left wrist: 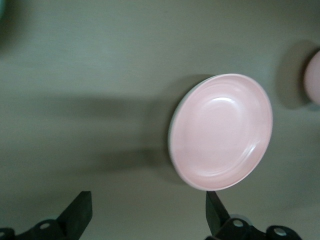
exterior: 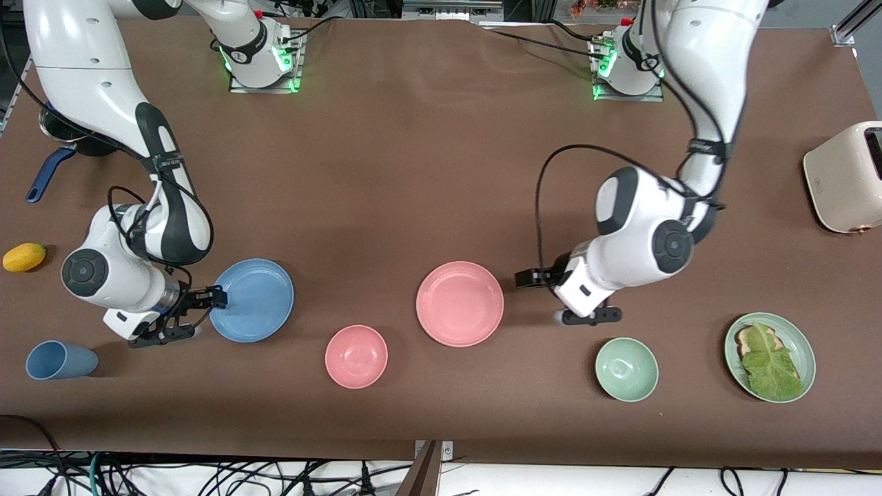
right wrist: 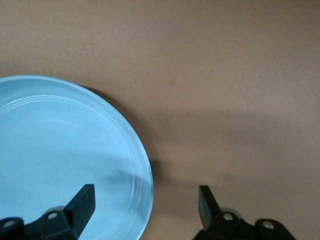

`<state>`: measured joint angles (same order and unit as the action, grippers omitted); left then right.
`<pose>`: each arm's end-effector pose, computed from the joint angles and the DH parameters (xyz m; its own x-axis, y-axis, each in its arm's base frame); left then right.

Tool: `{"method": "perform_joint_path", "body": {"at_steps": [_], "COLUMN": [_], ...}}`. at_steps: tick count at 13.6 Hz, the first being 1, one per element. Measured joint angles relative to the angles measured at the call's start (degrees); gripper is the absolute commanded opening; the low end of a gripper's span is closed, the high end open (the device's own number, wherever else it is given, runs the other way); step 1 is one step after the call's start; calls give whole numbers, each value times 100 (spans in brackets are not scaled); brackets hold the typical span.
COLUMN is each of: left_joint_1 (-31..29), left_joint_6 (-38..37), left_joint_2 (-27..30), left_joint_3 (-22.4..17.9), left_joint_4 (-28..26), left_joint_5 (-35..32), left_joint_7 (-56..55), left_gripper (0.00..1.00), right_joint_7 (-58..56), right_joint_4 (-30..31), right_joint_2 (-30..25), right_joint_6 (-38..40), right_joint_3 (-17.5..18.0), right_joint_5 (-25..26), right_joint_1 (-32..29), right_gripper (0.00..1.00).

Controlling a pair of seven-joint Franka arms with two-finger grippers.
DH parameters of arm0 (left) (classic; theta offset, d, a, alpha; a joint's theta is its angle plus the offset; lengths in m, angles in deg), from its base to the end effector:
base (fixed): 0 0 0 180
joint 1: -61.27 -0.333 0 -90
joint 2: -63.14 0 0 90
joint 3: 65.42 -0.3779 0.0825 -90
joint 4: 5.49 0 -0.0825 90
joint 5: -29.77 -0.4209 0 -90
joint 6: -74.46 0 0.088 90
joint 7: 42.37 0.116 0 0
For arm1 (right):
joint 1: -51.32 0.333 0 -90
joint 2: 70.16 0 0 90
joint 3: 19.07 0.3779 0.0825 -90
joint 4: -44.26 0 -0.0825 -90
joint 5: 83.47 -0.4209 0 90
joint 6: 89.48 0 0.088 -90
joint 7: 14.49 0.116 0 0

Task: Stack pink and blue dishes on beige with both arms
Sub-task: 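Grasp the blue plate rim with the right gripper while the left gripper withdraws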

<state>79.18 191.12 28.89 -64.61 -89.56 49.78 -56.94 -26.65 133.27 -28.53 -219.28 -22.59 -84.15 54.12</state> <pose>0.7295 -0.2682 0.3570 0.9889 0.0727 -0.1299 0.1075 -0.9524 0.2852 0.7722 -0.0014 0.2326 0.9785 0.2054 -0.0198 0.2059 -0.9782 0.0282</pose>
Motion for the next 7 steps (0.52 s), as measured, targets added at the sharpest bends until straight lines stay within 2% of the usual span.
{"method": "perform_joint_path", "body": {"at_steps": [3,5,7], "left_joint_1": [-283,-509,-785], "left_joint_6": [-785,-1190,-1523], "left_joint_2": [408,633,821], "left_joint_3": [-3,-9,-15], "left_joint_4": [3,5,4], "left_joint_5": [-608,-675,-804], "left_joint_7": [68,468,927], "left_gripper": [100,100,100], "right_joint_7": [1,6,7], "right_joint_4": [6,8,16], "right_joint_2": [29,70,127], "right_joint_6": [1,4,4], "right_joint_3": [0,0,0], "right_joint_5": [-5,-69,-162], "right_joint_1": [-4,-10,-18], "right_gripper": [66,64,57]}}
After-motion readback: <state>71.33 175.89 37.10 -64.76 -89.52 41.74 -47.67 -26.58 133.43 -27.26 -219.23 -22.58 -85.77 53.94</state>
